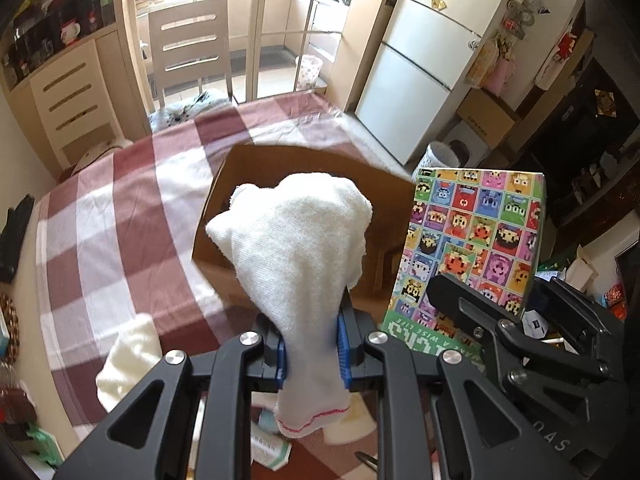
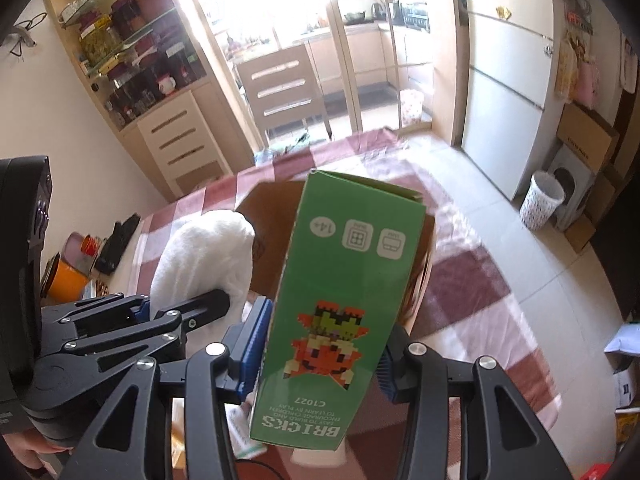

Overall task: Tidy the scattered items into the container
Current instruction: 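Carry the sock and BRICKS box in both tools over the cardboard box, then lower and open both tools, dropping sock and BRICKS box inside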

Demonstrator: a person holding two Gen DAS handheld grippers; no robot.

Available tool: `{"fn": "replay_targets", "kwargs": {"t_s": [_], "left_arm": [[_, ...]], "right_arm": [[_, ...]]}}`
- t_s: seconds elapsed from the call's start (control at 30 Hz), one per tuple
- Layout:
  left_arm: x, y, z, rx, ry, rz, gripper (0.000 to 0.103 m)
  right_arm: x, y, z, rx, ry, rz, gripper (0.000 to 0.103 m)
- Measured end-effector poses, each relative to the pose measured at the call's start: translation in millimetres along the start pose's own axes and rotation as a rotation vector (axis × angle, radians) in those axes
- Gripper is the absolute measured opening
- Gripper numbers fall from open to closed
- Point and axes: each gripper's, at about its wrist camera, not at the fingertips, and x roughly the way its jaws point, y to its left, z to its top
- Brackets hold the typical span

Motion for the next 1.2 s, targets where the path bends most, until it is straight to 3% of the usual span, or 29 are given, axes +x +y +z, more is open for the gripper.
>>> {"fn": "replay_targets", "kwargs": {"t_s": [0.23, 0.4, 0.7, 1.2], "left_arm": [[20, 9, 54, -0.021, -0.015, -0.016, 0.020], [51, 23, 78, -0.070, 0.011, -0.055, 0.020], [111, 34, 59, -0.081, 0.133, -0.035, 0.019], [160, 36, 48, -0.029, 0.230, 0.039, 0.019]], "right_arm": [[10, -7, 43, -0.010, -0.056, -0.035, 0.047], [40, -14, 59, -0.007, -0.029, -0.068, 0.047], [103, -25, 38, 0.004, 0.119, -0.085, 0.047], [149, -29, 26, -0.051, 0.258, -0.133, 0.047]]}}
